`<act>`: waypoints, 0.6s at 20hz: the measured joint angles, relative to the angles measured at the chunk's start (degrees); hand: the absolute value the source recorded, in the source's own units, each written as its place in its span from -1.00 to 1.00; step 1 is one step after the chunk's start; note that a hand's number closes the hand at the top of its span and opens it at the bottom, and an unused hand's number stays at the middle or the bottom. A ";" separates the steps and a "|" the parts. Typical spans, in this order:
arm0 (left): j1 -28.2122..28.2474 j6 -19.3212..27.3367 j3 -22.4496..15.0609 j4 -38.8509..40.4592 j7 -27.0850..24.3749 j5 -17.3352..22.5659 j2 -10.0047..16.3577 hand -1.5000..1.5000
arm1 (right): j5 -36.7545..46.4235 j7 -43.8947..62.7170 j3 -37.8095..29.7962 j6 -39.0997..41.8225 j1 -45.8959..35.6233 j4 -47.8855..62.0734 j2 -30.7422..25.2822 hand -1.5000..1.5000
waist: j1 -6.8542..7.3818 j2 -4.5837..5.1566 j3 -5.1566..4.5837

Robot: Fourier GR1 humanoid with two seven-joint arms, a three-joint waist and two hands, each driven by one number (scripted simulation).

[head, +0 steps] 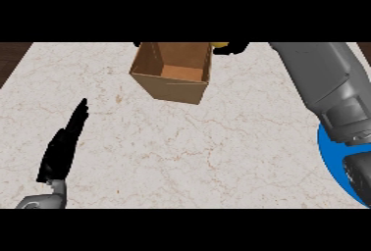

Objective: Pick the lemon from the plate and place it in the cardboard box

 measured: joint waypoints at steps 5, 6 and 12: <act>1.04 0.00 -0.19 -0.14 -0.90 -0.07 -0.40 0.00 | 1.63 2.76 1.19 -1.53 -2.30 2.91 4.92 1.00 | 0.12 0.06 -0.01; 1.03 -0.10 -0.06 -0.08 -0.86 -0.03 -0.27 0.00 | 2.01 3.52 1.48 -1.84 -2.60 3.49 5.99 1.00 | 0.10 0.06 -0.02; -0.22 -0.38 -0.10 -1.23 1.01 0.02 -0.23 0.00 | 4.75 7.17 3.25 -5.67 -3.51 7.06 10.59 1.00 | 0.70 0.39 -0.03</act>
